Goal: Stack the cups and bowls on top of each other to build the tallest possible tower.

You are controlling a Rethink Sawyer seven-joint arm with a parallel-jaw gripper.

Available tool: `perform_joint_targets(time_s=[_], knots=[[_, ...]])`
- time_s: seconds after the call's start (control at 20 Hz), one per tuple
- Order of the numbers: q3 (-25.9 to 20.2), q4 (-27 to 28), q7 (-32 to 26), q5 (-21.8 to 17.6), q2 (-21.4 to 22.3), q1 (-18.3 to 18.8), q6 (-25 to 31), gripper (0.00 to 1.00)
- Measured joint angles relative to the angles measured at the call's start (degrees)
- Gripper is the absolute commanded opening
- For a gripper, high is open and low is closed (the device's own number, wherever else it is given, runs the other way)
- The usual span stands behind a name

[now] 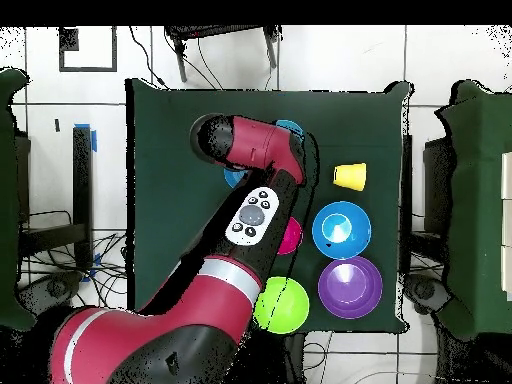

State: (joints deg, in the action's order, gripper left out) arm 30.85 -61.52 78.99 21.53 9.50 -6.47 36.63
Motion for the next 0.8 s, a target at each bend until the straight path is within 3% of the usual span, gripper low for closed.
perform_joint_targets(time_s=[0.8], knots=[[-0.04, 0.02, 0.00, 0.00, -0.12, 0.06, -1.08, 0.00]])
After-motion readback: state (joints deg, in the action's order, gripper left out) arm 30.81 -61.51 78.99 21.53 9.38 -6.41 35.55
